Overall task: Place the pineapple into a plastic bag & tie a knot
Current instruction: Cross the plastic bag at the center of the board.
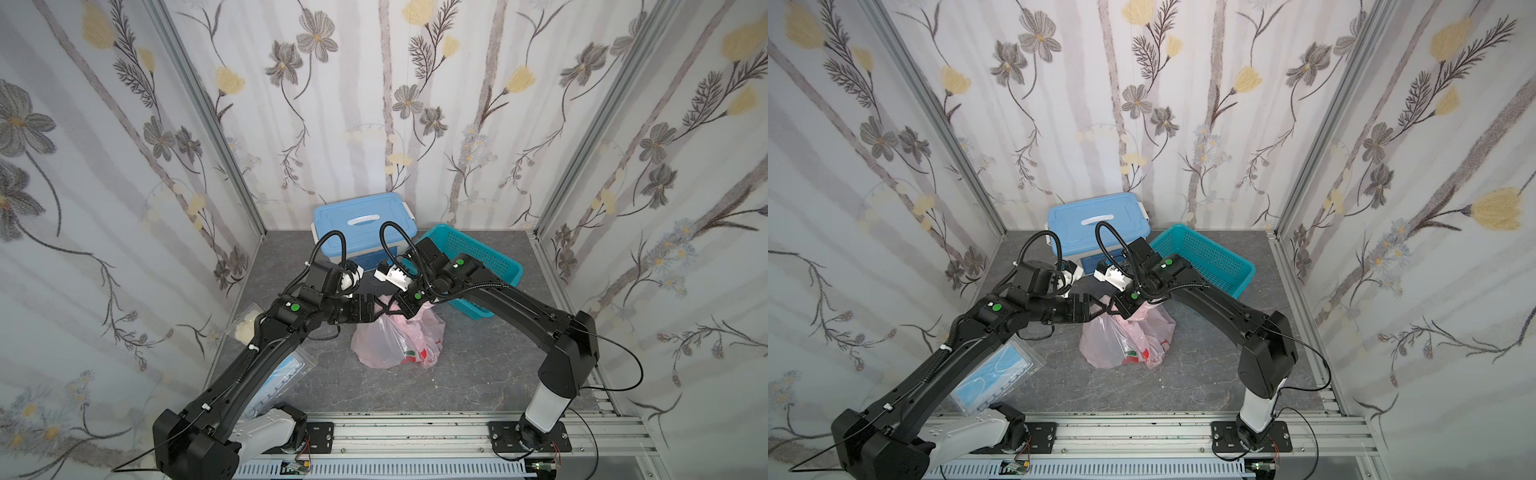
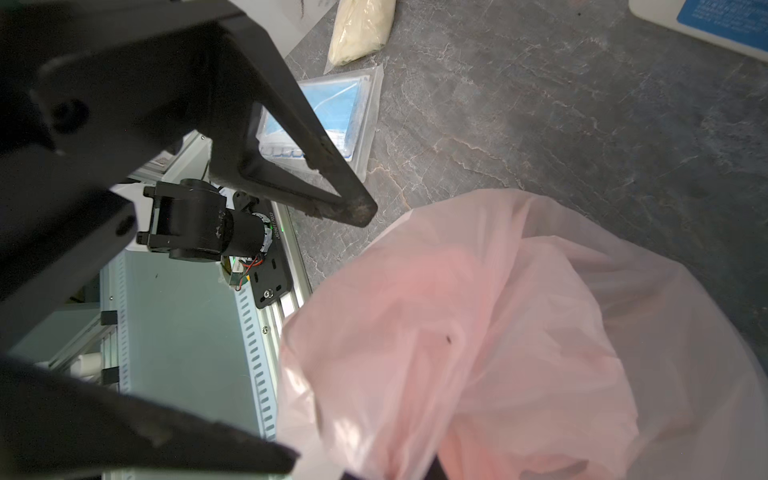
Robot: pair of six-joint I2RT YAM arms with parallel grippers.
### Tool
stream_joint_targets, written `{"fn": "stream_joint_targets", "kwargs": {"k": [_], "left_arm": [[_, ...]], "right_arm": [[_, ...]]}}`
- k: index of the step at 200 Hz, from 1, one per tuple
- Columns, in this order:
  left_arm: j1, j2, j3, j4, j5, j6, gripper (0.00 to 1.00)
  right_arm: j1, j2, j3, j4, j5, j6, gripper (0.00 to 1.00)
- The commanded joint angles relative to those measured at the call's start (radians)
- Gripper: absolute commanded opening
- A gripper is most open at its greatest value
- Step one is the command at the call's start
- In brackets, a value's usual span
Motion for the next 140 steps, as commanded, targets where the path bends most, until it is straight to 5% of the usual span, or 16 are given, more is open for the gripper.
{"fn": "stream_joint_targets", "kwargs": {"k": [1, 39, 69, 140], "left_arm": [[0.0, -0.039, -0.051, 0.034, 0.014, 0.065, 0.9], [0.0, -0.111, -0.087, 0.063, -0.037, 0.007, 0.97], [-0.001, -0.078, -0.109, 0.081, -0.057, 0.019, 0.87], [0.001, 0.037, -0.096, 0.137, -0.271, 0.05, 0.16]], "right_arm": [[-0.001, -0.021, -0.014, 0.099, -0.052, 0.035, 0.0], [-0.037, -0.062, 0.009, 0.158, -0.026, 0.159, 0.0], [-0.01, -0.063, -0.003, 0.21, -0.04, 0.248, 0.0], [0.0, -0.039, -0.059, 0.18, -0.116, 0.179, 0.03]]}}
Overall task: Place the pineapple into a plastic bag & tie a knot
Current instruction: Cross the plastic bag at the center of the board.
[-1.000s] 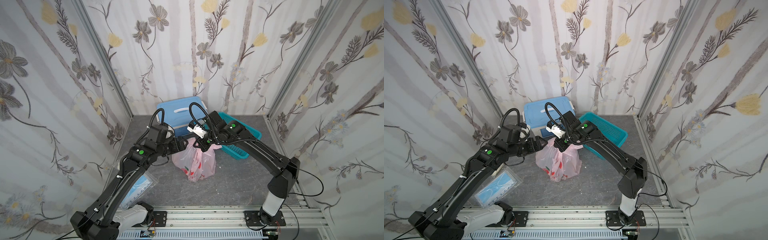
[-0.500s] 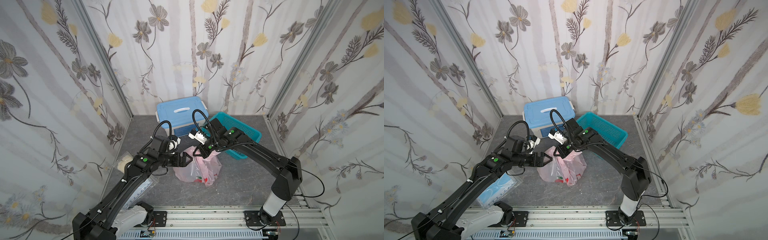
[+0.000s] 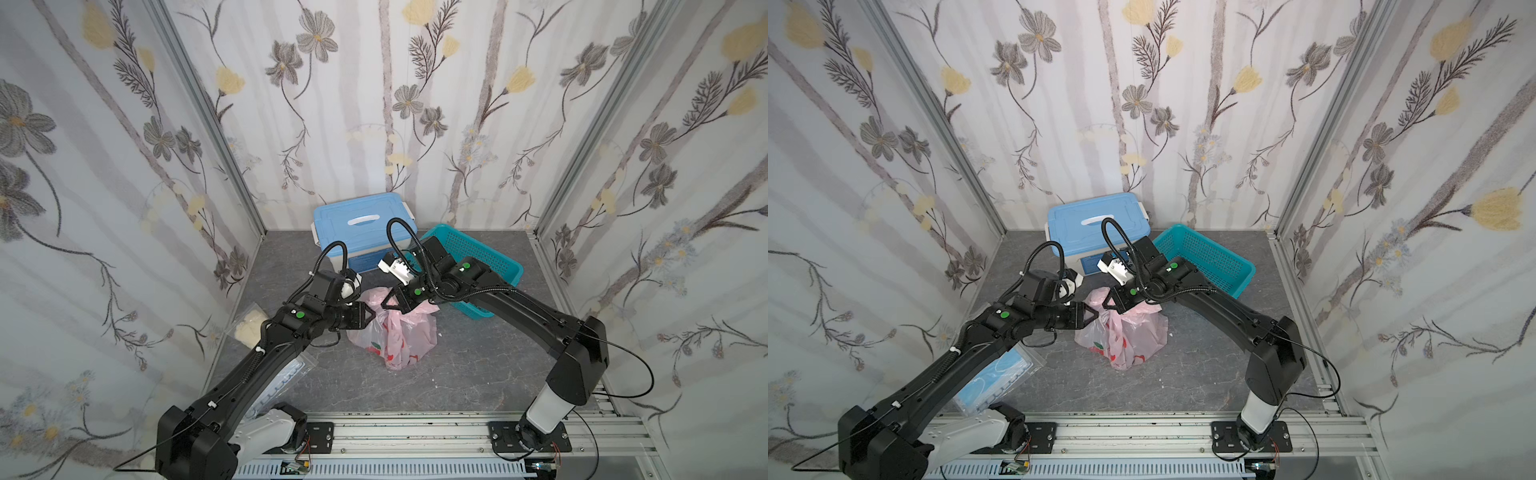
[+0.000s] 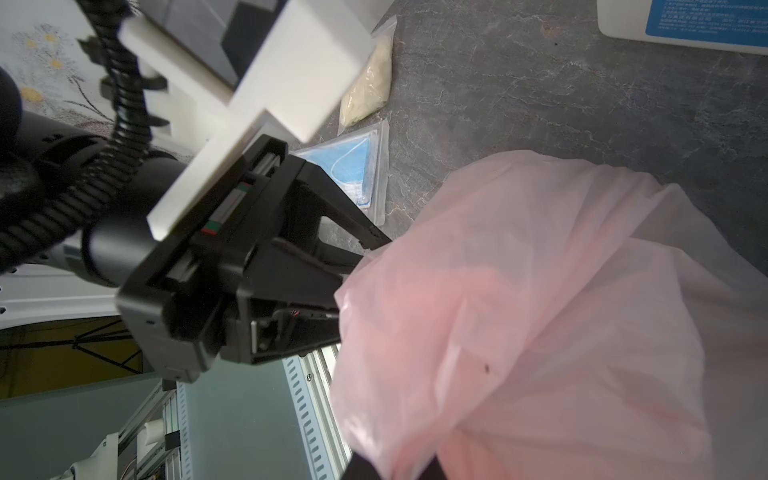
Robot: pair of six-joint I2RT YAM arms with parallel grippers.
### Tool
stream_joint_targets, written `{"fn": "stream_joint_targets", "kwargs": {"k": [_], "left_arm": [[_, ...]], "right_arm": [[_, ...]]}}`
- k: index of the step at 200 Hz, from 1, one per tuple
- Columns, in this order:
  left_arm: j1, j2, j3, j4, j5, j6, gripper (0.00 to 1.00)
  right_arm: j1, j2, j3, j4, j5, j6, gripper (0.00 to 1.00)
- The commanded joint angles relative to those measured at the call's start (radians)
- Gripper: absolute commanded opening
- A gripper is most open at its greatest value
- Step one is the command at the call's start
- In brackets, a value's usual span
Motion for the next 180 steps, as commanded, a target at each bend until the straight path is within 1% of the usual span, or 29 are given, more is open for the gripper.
{"fn": "stream_joint_targets", "kwargs": {"k": [1, 14, 25, 41, 56, 71, 84, 99, 142, 158, 180], "left_arm": [[0.003, 0.026, 0.002, 0.041, -0.137, 0.022, 0.15], [0.002, 0.041, -0.001, 0.068, -0.154, 0.019, 0.0], [0.003, 0.053, 0.001, 0.081, -0.174, 0.021, 0.0], [0.002, 0.06, 0.011, 0.082, -0.213, 0.024, 0.0], [0.002, 0.05, 0.012, 0.084, -0.245, 0.023, 0.0], [0.003, 0.041, 0.011, 0.083, -0.27, 0.025, 0.0], [0.004, 0.033, 0.011, 0.089, -0.269, 0.026, 0.0], [0.004, 0.028, 0.016, 0.095, -0.26, 0.022, 0.0], [0.019, 0.048, 0.053, 0.09, -0.297, 0.019, 0.0], [0.028, 0.075, 0.082, 0.083, -0.297, 0.024, 0.0], [0.033, 0.099, 0.114, 0.095, -0.271, 0.031, 0.0]], "right_arm": [[-0.004, 0.015, -0.016, 0.049, -0.113, -0.058, 0.03], [-0.005, 0.04, -0.025, 0.028, -0.178, -0.096, 0.1], [-0.004, 0.062, -0.025, 0.01, -0.224, -0.125, 0.15], [-0.004, 0.082, -0.028, -0.005, -0.247, -0.159, 0.22], [-0.006, 0.095, -0.026, -0.006, -0.261, -0.179, 0.25], [-0.005, 0.114, -0.015, -0.017, -0.288, -0.199, 0.29], [-0.005, 0.128, -0.005, -0.018, -0.285, -0.208, 0.32], [-0.006, 0.148, 0.012, -0.022, -0.294, -0.219, 0.32], [-0.001, 0.17, 0.044, -0.092, -0.401, -0.31, 0.29], [-0.002, 0.16, 0.029, -0.099, -0.408, -0.327, 0.25], [-0.003, 0.151, 0.026, -0.112, -0.372, -0.337, 0.15]]}}
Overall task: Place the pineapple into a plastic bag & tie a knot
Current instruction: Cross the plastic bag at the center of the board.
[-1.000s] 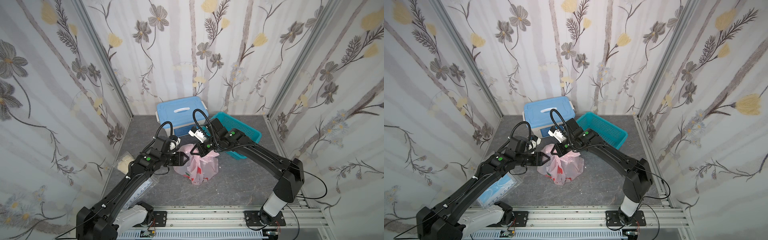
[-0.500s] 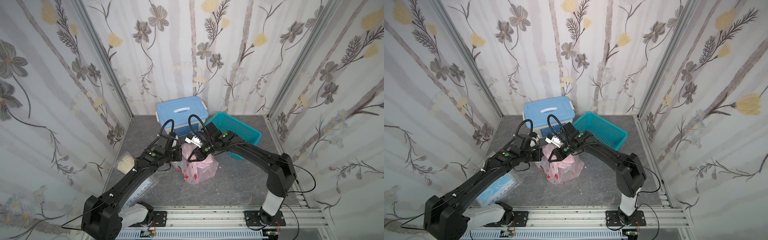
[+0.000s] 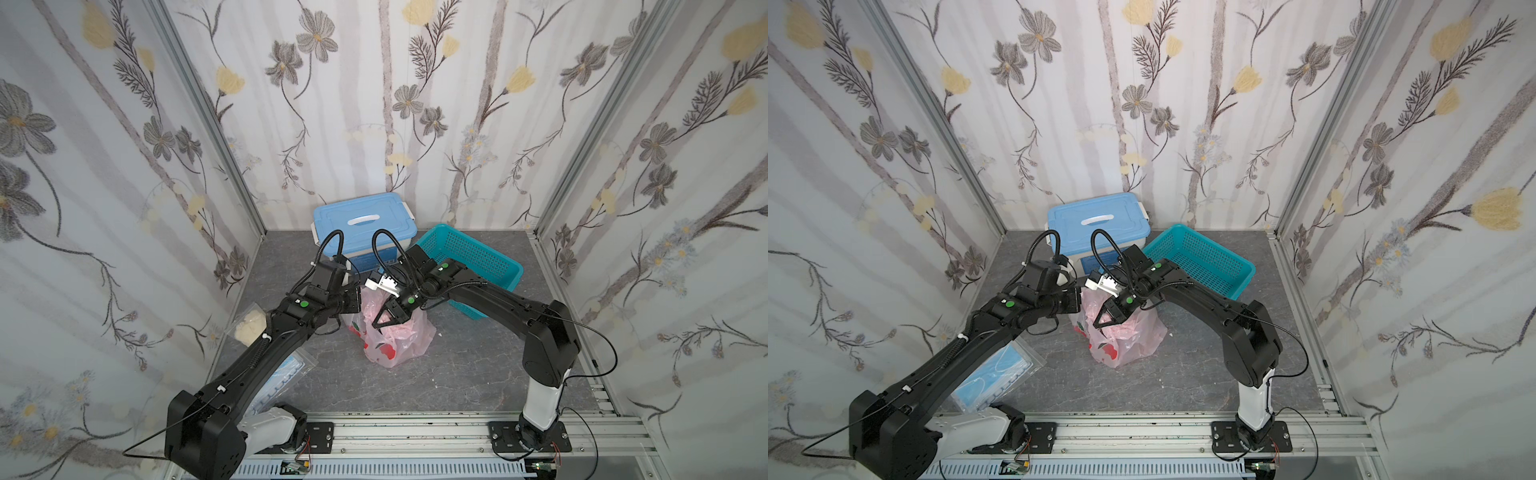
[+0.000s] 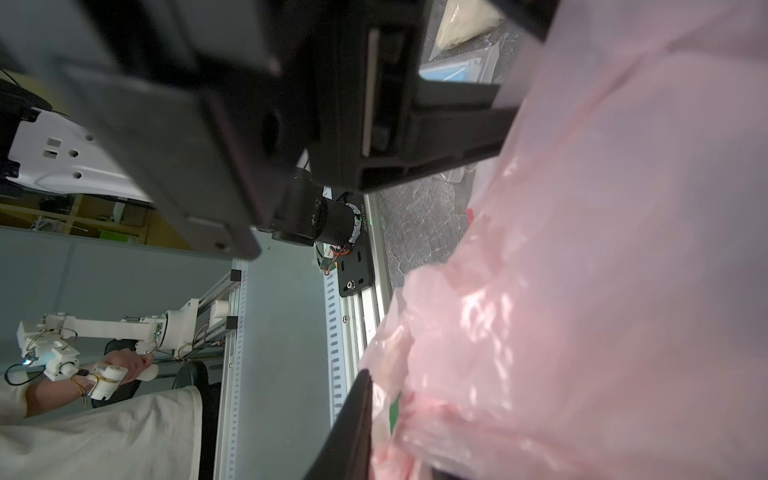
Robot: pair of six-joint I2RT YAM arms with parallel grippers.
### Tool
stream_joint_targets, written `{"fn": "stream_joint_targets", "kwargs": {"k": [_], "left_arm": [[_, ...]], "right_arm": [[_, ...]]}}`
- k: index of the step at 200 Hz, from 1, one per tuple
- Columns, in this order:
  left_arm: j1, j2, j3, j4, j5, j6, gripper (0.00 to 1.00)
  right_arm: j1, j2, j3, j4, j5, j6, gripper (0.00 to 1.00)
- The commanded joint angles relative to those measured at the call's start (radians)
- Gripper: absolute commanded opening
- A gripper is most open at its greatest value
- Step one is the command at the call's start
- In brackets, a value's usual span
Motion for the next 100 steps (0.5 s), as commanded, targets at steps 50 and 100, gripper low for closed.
{"fn": "stream_joint_targets", "kwargs": {"k": [50, 100], "left_arm": [[0.006, 0.116, 0.097, 0.113, 0.117, 0.021, 0.0], [0.006, 0.079, 0.06, 0.098, 0.092, -0.012, 0.39]], "right_arm": [[-0.006, -0.042, 0.031, 0.011, -0.152, -0.028, 0.0], [-0.038, -0.066, 0.029, 0.183, -0.214, 0.089, 0.0]]}}
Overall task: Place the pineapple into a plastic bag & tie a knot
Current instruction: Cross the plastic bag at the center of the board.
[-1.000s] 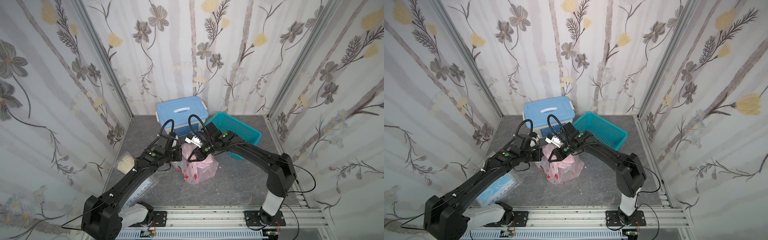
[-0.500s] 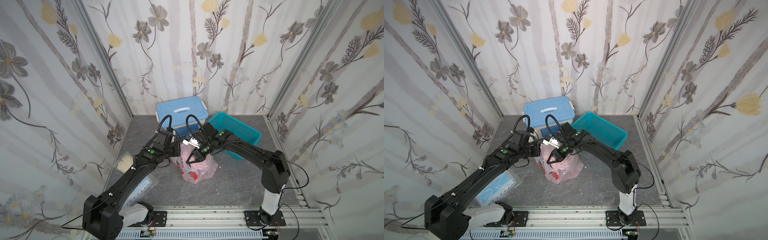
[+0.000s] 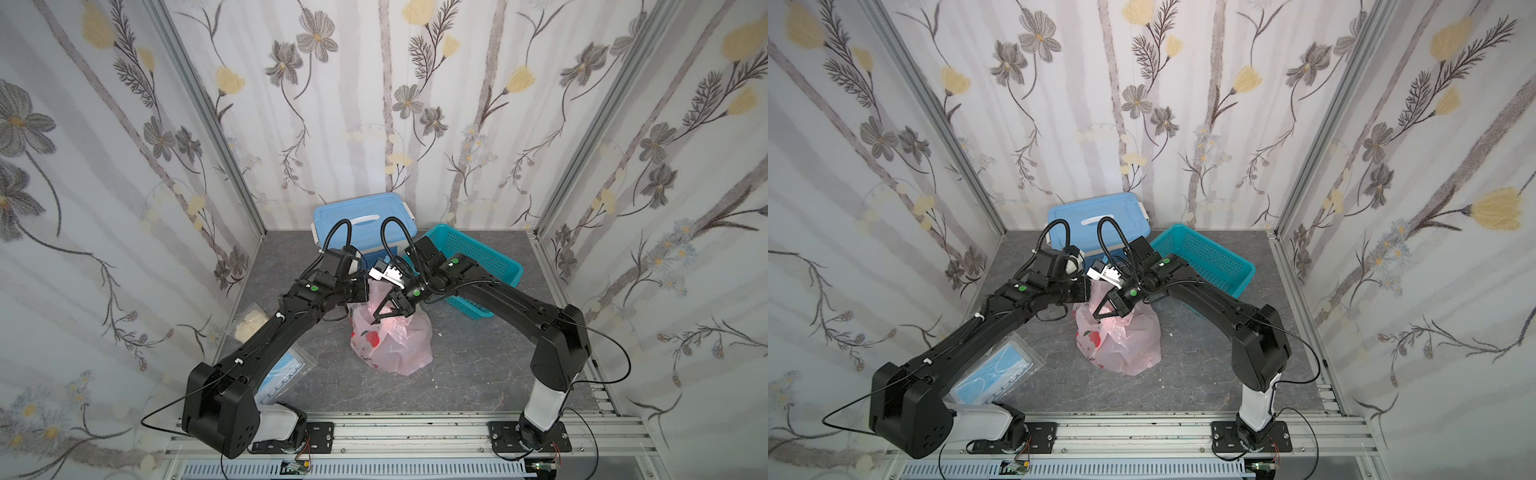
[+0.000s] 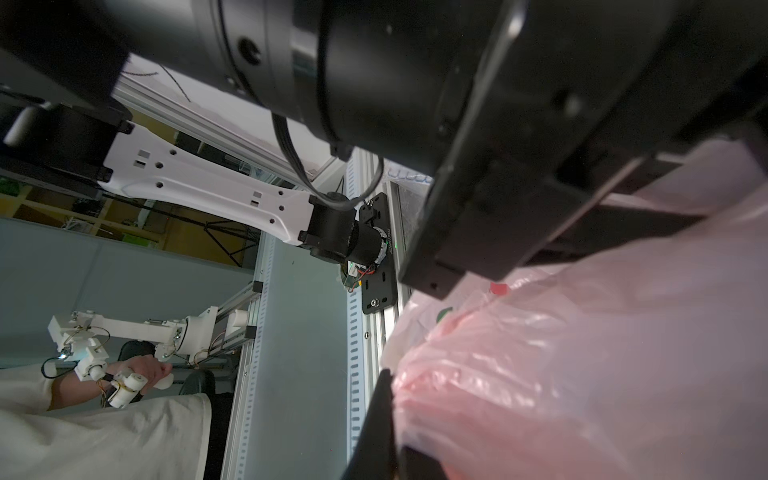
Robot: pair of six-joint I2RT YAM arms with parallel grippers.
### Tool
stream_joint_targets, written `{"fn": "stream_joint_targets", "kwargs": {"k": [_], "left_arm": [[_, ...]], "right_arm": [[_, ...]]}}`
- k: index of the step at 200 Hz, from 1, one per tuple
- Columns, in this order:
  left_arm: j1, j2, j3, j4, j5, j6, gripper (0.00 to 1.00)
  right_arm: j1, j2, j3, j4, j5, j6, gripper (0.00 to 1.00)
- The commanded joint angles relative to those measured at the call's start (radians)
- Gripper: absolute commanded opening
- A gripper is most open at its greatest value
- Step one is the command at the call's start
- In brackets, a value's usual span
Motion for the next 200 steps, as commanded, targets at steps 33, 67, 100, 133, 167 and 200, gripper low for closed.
{"fn": "stream_joint_targets", "kwargs": {"k": [33, 67, 100, 133, 167, 200], "left_arm": [[-0.002, -0.27, -0.13, 0.048, -0.194, -0.081, 0.71], [-0.007, -0.448, -0.193, -0.03, -0.229, -0.054, 0.73], [-0.006, -0.587, -0.282, -0.003, -0.049, 0.116, 0.59], [-0.008, -0.605, -0.388, 0.177, 0.208, 0.28, 0.51], [-0.008, -0.481, -0.392, 0.336, 0.315, 0.334, 0.29], [-0.015, -0.418, -0.422, 0.458, 0.372, 0.337, 0.28]], "right_arm": [[-0.011, 0.017, -0.004, 0.137, -0.118, 0.043, 0.0], [-0.028, 0.026, -0.032, 0.15, -0.129, 0.032, 0.0], [-0.065, 0.021, -0.054, 0.147, -0.241, -0.007, 0.0], [-0.082, 0.061, 0.003, 0.03, -0.373, -0.11, 0.0], [-0.08, 0.063, 0.008, 0.013, -0.385, -0.113, 0.0], [-0.08, 0.063, 0.012, 0.009, -0.389, -0.107, 0.0]]}}
